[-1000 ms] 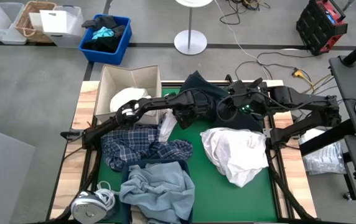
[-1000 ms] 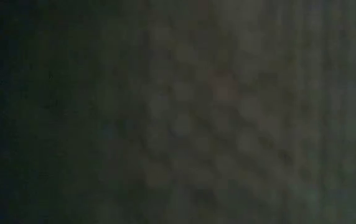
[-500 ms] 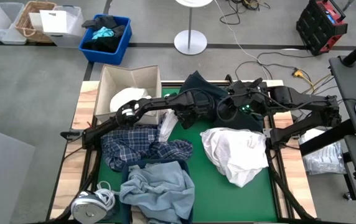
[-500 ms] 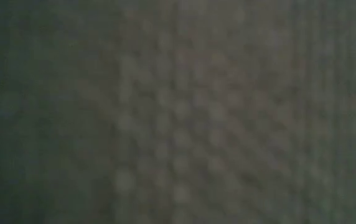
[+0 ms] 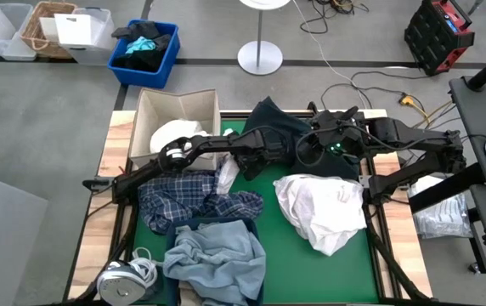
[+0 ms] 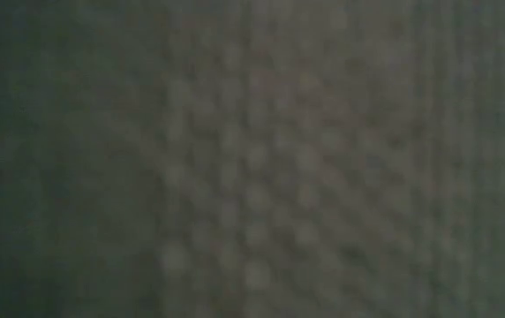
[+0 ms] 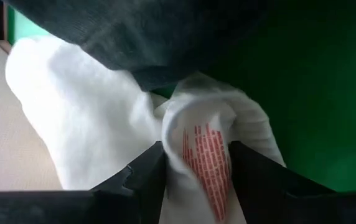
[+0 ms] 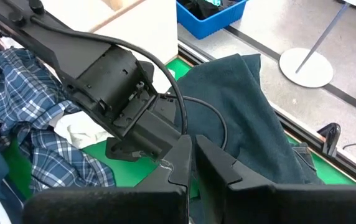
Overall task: Sort clothes
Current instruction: Put the white shorts into the white laundry organizer
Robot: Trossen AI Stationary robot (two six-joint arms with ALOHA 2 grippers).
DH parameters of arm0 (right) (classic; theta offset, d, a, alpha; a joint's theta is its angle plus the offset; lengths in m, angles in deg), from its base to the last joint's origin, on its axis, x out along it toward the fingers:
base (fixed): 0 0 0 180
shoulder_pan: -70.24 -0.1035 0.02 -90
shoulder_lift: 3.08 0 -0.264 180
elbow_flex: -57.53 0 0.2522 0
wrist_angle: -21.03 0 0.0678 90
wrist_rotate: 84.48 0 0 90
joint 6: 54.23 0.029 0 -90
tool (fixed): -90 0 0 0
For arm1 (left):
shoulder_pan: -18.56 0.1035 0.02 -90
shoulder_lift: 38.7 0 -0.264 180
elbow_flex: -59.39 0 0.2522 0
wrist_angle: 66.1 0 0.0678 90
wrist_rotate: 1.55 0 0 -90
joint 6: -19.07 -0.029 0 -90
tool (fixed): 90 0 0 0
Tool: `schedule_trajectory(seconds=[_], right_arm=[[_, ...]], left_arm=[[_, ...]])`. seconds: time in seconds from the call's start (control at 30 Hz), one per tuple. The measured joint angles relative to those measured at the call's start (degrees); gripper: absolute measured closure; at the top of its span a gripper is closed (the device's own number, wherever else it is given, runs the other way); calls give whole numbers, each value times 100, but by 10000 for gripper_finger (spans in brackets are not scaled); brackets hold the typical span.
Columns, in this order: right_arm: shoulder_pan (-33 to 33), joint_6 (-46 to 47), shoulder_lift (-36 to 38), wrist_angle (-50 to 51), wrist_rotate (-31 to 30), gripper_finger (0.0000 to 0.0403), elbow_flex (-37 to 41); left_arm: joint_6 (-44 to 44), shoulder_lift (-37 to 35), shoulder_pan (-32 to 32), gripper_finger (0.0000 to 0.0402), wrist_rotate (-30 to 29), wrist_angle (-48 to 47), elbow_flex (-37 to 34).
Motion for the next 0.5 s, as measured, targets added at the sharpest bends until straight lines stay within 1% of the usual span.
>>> schedule_trajectory(seconds=[0.1, 0.17, 0.23, 0.37, 0.4, 0.5], right_arm=[[0, -27, 2, 0, -1, 390, 2], [0, -54, 2, 0, -2, 390, 2], [0, -60, 2, -1, -2, 390, 4], [0, -134, 2, -1, -42, 390, 7], [0, -150, 2, -2, -52, 390, 7], [0, -217, 2, -2, -57, 390, 7]], left_arm=[[-27, 0, -7, 252, 32, 33, -32], [-54, -2, -5, 266, 37, 98, -38], [-78, -2, -5, 293, 54, 160, -30], [-184, -2, -5, 373, 150, 248, -21], [-246, -2, -5, 387, 168, 253, -21], [-438, -11, 2, 396, 423, 282, -21]])
